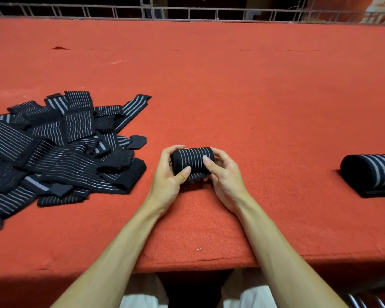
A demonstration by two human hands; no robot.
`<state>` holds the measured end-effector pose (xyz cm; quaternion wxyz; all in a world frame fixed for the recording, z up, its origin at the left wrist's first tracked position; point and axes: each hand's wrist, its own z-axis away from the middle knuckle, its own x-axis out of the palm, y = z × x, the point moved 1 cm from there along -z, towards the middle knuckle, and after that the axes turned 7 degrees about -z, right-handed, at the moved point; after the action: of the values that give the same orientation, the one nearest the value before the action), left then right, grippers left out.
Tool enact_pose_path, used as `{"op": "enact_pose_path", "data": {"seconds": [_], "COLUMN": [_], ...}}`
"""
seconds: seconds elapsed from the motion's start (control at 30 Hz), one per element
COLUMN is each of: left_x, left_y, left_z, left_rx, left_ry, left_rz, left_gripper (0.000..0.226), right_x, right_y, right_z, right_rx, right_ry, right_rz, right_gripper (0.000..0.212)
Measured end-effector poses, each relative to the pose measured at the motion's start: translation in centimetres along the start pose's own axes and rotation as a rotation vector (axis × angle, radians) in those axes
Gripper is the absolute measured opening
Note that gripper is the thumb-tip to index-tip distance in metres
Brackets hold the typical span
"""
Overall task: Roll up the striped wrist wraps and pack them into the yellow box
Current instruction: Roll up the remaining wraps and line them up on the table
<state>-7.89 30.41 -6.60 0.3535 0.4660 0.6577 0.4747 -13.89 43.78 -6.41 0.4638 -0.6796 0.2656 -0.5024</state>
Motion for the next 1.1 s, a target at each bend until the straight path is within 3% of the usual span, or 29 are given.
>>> {"op": "enact_pose_path", "data": {"seconds": [0.17, 0.33, 0.53, 0.73, 0.83, 0.97, 1.03, 1.1], "left_x": [0.0, 0.3, 2.2, 10.9, 15.6, 20.9, 23.4, 25.8], "left_y": [0.6, 1.7, 2.8, 4.1, 4.1, 3.6, 3.0, 2.3], "left_z": [-0.2, 0.2, 0.2, -3.0, -4.8, -7.4, -8.3, -9.1], "left_rx": [-0.045, -0.12, -0.154, -0.148, -0.203, -0.264, -0.28, -0.294], "left_ry": [0.056, 0.15, 0.044, -0.013, -0.041, -0.139, -0.192, -0.242], "left_rz": [-0.03, -0.054, -0.249, -0.307, -0.241, -0.17, -0.161, -0.166], "left_gripper": [0.055, 0.044, 0.035, 0.03, 0.028, 0.025, 0.027, 0.026], "right_x": [-0.3, -0.2, -3.2, -10.4, -14.4, -19.3, -21.6, -23.2], "right_y": [-0.8, -1.1, -4.9, -12.8, -16.7, -20.1, -20.7, -20.5], "right_z": [-0.1, -0.1, 0.4, 0.1, -0.5, -0.4, 0.0, 0.2], "right_rx": [0.017, 0.035, 0.005, 0.018, -0.167, -0.397, -0.414, -0.397], "right_ry": [0.01, 0.086, 0.098, 0.16, 0.435, 0.93, 1.047, 1.048], "right_rz": [-0.111, -0.131, 0.325, 0.626, 0.721, 0.533, 0.482, 0.452], "right_gripper": [0.039, 0.036, 0.037, 0.032, 0.02, 0.019, 0.024, 0.031]}}
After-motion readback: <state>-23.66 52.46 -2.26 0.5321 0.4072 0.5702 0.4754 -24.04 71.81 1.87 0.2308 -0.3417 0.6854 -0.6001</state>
